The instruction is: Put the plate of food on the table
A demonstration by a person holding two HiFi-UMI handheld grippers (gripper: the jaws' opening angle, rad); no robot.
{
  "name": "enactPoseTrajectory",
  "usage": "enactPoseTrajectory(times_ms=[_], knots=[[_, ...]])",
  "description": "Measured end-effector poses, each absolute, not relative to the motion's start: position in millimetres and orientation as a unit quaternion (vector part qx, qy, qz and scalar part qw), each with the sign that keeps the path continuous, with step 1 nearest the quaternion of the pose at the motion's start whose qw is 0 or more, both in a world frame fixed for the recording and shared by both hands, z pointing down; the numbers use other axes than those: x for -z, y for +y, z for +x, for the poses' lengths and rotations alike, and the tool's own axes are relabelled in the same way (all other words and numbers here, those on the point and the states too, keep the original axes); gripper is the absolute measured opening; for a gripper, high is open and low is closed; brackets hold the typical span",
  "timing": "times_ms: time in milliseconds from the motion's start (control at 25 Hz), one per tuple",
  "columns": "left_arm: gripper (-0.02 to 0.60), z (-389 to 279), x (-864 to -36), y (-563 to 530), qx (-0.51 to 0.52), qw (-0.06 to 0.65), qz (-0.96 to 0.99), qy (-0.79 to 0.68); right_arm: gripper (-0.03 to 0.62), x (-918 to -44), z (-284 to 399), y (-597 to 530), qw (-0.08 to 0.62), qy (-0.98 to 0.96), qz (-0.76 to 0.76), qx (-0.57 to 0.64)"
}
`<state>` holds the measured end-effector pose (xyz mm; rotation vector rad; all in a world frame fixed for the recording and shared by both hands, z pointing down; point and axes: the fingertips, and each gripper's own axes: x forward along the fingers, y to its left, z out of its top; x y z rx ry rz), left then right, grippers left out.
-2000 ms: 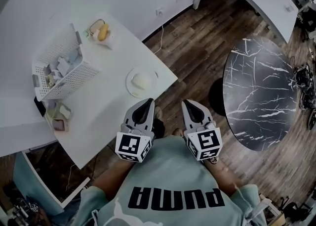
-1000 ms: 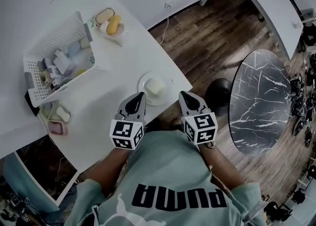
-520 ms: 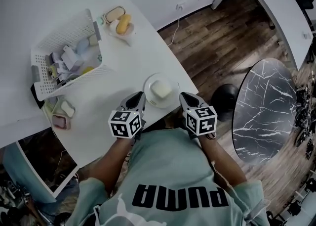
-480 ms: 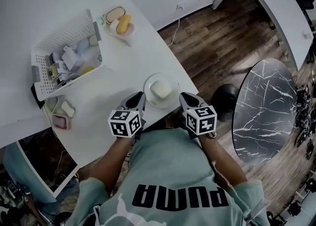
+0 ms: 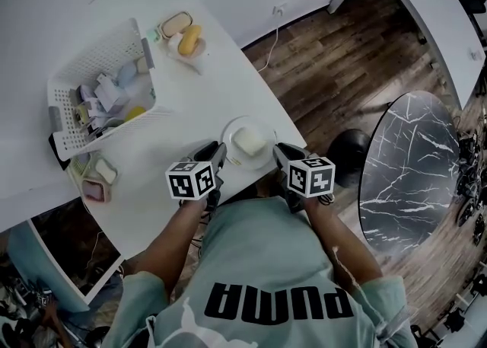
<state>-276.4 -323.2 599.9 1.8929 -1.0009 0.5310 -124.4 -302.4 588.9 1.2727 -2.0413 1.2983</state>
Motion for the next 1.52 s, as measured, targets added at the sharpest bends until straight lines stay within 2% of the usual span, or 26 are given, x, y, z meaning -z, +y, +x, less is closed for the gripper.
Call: enactPoseTrajectory(times_ms=[480,1000,1120,1520], knots=[[0.094,-273.0,-616.9,-324.2,-0.221,0.490,0.751,-0.384,0.048,-608.5,-126.4,-299.4,0.202,-0.701,0.453,-0.512],[0.092,-265.7,-620.9,-325.3,-0.202,0.529,0.730,-0.383,0.048,-612.3,-127.5,-301.6,0.170,-0.683,0.450,-0.549],[0.052,-269.3,-623.7,-323.6,-0.206,0.532,0.723,-0.390,0.048,-611.0,-128.1,-299.1,0.173,-0.681,0.450,-0.551],[0.043,-264.8,-608.2,-320.2,-0.177,0.533,0.736,-0.379,0.043,-600.3,-124.3,-289.5,0.159,-0.678,0.465,-0.546]])
